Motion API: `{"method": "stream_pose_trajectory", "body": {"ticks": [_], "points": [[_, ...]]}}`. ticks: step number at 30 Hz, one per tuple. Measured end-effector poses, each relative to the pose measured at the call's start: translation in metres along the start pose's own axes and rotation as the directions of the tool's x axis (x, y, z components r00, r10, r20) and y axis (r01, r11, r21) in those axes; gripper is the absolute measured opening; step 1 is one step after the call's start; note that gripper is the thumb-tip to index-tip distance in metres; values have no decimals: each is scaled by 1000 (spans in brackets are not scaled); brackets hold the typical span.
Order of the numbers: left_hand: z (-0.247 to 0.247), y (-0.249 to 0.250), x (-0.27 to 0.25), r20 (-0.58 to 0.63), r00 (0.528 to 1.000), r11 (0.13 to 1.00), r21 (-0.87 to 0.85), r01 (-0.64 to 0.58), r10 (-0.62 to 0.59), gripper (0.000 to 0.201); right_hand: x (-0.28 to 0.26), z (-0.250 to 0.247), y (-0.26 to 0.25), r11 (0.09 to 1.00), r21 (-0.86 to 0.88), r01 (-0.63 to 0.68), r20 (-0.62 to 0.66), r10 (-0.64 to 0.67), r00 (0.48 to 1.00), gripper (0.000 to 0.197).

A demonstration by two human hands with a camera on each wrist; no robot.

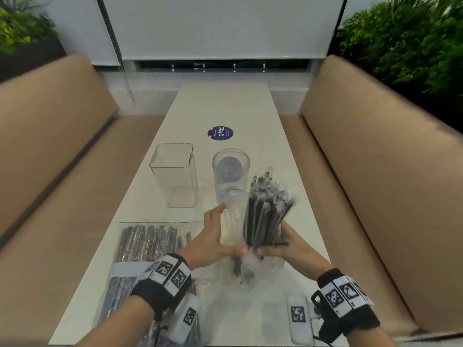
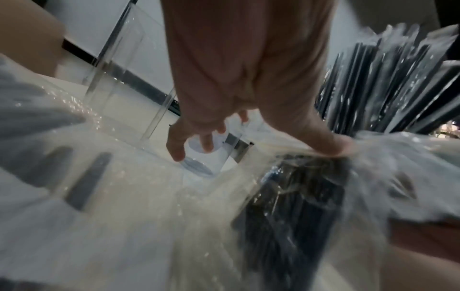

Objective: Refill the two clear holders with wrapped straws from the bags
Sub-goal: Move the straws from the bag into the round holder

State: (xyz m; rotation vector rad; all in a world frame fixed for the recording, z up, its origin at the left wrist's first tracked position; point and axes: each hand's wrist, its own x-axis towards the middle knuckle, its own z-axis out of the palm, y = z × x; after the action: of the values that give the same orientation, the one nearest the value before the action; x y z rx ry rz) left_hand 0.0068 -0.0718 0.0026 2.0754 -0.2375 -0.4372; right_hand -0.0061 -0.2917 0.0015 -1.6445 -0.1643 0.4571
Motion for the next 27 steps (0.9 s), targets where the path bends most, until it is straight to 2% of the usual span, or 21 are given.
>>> {"method": "stream_pose_trajectory", "body": {"ticks": [2, 4, 5, 6, 8, 10, 12, 14, 16, 18, 21, 24, 27], "points": [[0, 4, -1, 145, 985, 995, -47, -91, 97, 129, 3, 8, -3, 998, 7, -62, 77, 61, 995, 79], [5, 10, -3, 215, 963, 981, -138, -133, 161, 133, 8, 19, -4, 993, -1, -122, 124, 121, 985, 69], [9, 13, -5, 212, 964, 977, -171, -125, 161, 132, 10, 23, -3, 991, -3, -131, 122, 130, 984, 61], [11, 15, -7, 180, 972, 975, -188, -119, 153, 127, 11, 27, -1, 991, -3, -134, 124, 133, 983, 54], [12, 11, -11, 39, 991, 975, -187, -121, 131, 109, 11, 28, 2, 988, 35, -151, 136, 145, 980, 53], [9, 2, -15, -109, 989, 972, -201, -119, 99, 87, 8, 21, -1, 991, 31, -129, 172, 122, 978, 71], [4, -1, -19, -216, 974, 969, -217, -119, 71, 81, 7, 9, -13, 997, -56, -60, 110, 66, 992, 88], [-2, 2, -20, -295, 954, 962, -241, -130, 55, 78, 6, 4, -36, 991, -124, 46, 14, -45, 999, 89], [-6, 13, -20, -311, 947, 945, -282, -168, 76, 79, 10, 7, -55, 976, -94, 198, -69, -205, 976, 90], [-6, 26, -17, -319, 941, 932, -296, -212, 113, 82, 17, 19, -68, 939, -8, 345, -183, -340, 923, 78], [0, 27, -11, -328, 939, 896, -378, -232, 105, 84, 29, 38, -76, 884, -39, 466, -367, -447, 816, 38], [4, 15, -11, -340, 940, 886, -434, -163, 6, 82, 36, 39, -78, 872, -77, 483, -433, -465, 772, 21], [-1, 5, -14, -334, 937, 898, -435, -62, -97, 100, 43, 32, -93, 869, -122, 480, -452, -479, 752, 16]]}}
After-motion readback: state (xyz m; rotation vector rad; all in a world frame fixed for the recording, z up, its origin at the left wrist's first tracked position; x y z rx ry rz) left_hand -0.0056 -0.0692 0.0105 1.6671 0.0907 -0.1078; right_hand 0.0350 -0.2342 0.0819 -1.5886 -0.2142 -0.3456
